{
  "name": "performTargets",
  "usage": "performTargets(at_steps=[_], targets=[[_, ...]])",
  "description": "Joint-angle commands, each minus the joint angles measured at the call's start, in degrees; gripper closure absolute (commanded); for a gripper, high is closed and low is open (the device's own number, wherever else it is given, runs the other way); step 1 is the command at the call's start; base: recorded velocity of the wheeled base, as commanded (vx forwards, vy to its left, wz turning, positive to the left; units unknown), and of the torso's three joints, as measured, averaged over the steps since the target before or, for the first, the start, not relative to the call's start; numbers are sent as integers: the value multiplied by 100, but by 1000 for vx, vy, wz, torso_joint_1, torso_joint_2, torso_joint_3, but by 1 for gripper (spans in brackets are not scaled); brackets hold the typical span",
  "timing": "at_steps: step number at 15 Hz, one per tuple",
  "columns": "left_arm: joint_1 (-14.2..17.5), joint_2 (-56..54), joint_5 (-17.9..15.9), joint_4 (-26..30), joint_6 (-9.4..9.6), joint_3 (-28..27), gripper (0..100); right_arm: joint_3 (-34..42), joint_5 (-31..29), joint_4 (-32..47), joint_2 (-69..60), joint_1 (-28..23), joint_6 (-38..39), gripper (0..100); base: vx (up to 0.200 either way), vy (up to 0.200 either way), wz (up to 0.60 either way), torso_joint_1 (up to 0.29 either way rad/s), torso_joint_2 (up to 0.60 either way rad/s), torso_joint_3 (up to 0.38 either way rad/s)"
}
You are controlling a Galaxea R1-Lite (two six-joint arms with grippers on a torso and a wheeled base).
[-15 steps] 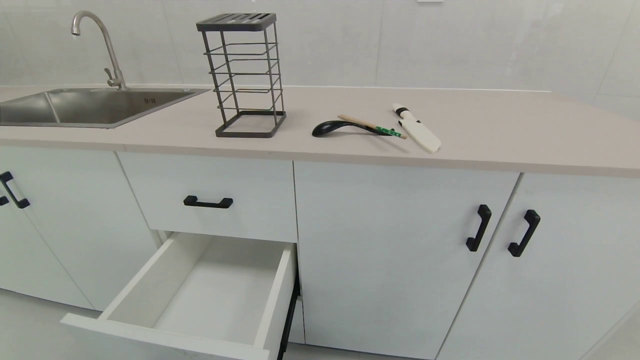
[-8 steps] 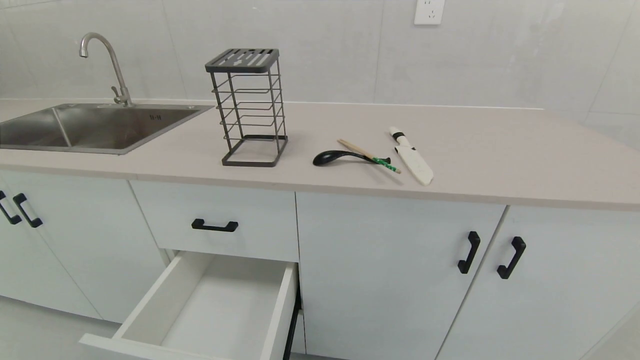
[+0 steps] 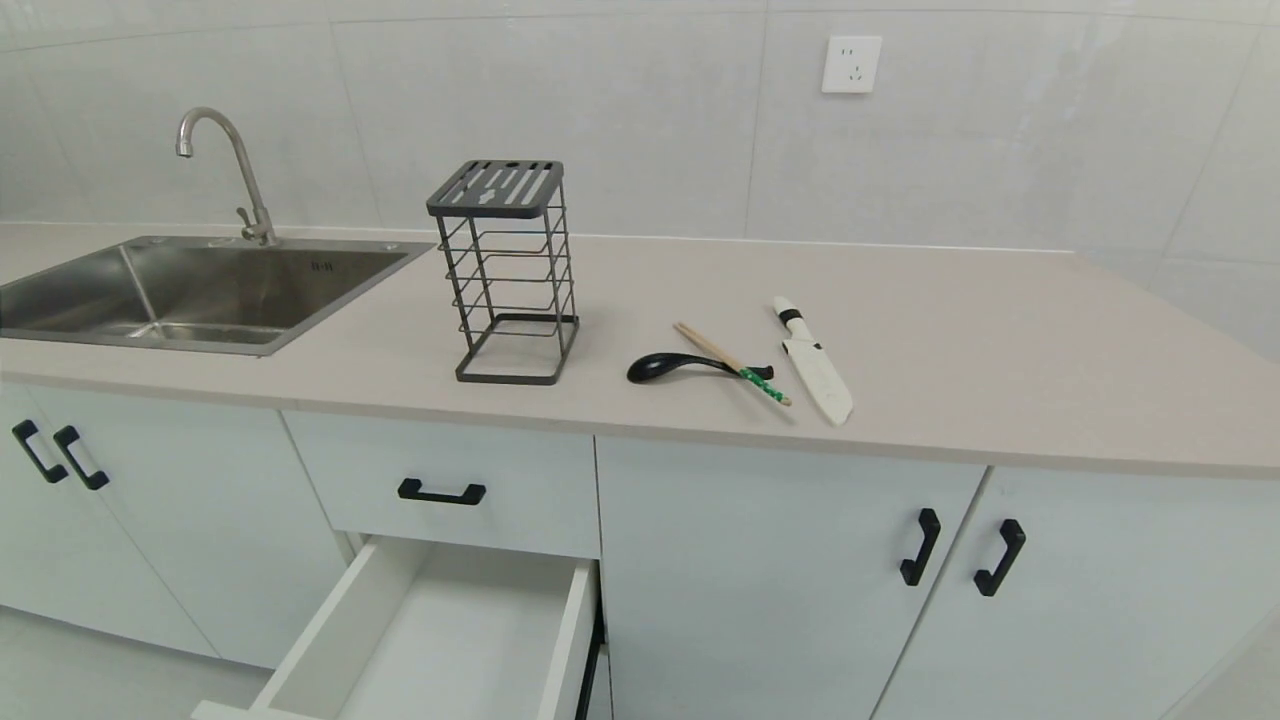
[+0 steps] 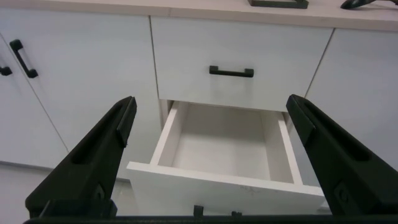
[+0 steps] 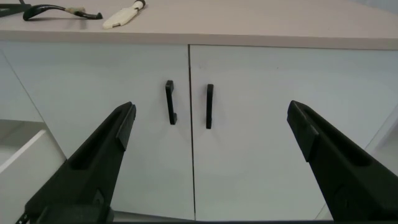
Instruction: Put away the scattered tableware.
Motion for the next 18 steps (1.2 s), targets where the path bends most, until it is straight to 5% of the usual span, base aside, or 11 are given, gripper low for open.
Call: performTargets(at_steps=[1,5,13,18], targets=[[1,15,2,1,-3,1,0,0,1,0,7,-1,-13,0,0,0,0,32,-76,-46],[1,15,2,1,-3,1,0,0,-25,0,7,-1,-22,0,0,0,450,4,-11,-4],[1,15,46,1,-126,1,0,0,-25,0,7,-1,-13,0,0,0,0,3,-8,-5],[1,15,99,-7,-197,1,0,0,-25,0,7,-1,-13,0,0,0,0,163,-390,-224]])
